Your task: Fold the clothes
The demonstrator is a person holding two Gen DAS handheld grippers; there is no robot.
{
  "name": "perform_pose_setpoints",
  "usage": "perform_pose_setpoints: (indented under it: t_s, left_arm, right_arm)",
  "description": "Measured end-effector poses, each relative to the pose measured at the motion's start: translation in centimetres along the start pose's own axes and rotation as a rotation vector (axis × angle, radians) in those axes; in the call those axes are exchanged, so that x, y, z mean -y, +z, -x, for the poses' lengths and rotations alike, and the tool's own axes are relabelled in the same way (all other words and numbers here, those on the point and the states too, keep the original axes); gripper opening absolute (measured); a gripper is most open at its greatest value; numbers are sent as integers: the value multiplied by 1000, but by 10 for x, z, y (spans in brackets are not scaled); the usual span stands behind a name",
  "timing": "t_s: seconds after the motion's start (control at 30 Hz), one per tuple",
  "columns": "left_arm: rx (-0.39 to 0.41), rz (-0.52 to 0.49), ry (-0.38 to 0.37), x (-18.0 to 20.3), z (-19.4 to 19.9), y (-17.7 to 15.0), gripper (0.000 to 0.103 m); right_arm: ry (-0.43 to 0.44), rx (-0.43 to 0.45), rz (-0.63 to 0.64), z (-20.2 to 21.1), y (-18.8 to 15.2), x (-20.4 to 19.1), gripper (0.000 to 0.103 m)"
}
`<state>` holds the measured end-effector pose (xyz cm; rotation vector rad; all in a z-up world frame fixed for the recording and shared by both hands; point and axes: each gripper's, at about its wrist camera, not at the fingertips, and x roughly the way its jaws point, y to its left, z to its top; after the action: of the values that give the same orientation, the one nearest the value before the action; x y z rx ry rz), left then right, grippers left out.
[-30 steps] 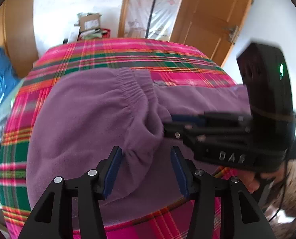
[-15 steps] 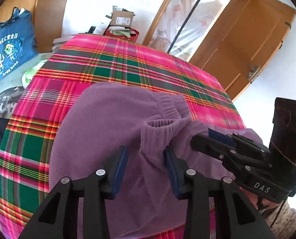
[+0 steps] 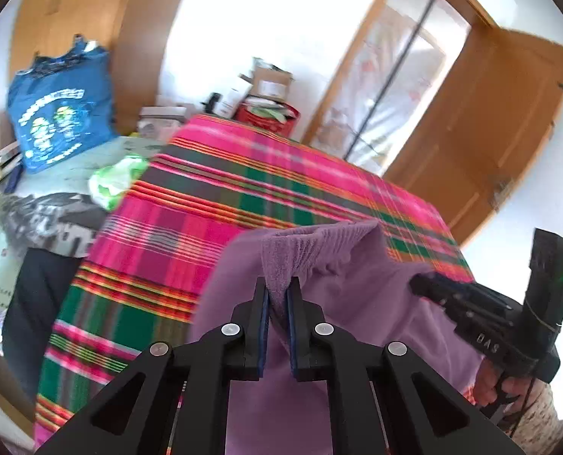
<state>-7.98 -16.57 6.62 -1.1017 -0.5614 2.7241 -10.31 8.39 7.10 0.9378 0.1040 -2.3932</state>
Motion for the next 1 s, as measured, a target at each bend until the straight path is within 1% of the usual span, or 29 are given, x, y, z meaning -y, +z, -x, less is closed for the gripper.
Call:
perform_pose_setpoints:
  t_s: [0.17,0.27,0.33,0.4,0.5,0.57,0.6,0.67,0.7,0.77,0.87,0.93,1.0]
  left_arm:
    - [63,75,46,-28,14,14,9]
    - [88,111,67,-44,21,18,9]
    - [106,135,83,-54,26,18,9]
    - [116,160,99,-64,29,18,9]
    - [128,164,146,-74,33,18,9]
    - [140,173,180,-81,38,16,9]
    - [142,185,187,-86,41,15,9]
    - [129,193,223,-94,40,11,9]
    - [117,195,234,-97,39,8,9]
    - [92,201,255,-101,37,3,9]
    - [47,222,280,-111,30,-7,9]
    - [16,228,288,-114,25,-15,9]
    - [0,215,296,-114,22,-21,9]
  right_arm:
    - [-120,68,79,-3,34,-2,17]
    - [-207,101,175,-11,52,-14,17]
    - [-245,127,226,-17,63,-24,17]
    - [-301,165,270,-21,68,-35,17]
    - [-397,222,341,-31,71,-53,17]
    - [-461,247,389,-41,73,-63,17]
    - [-481,255,393,-46,74,-66,17]
    - [-435,223,376,-59,76,-69,18]
    - [-399,198,369,-65,76,-71,18]
    - [-332,144,354,-75,75,-74,19]
    - [-212,40,306,-83,72,-72,19]
    - [-104,-36,211,-80,69,-62,19]
    - [-9,-75,95,-73,63,-46,20]
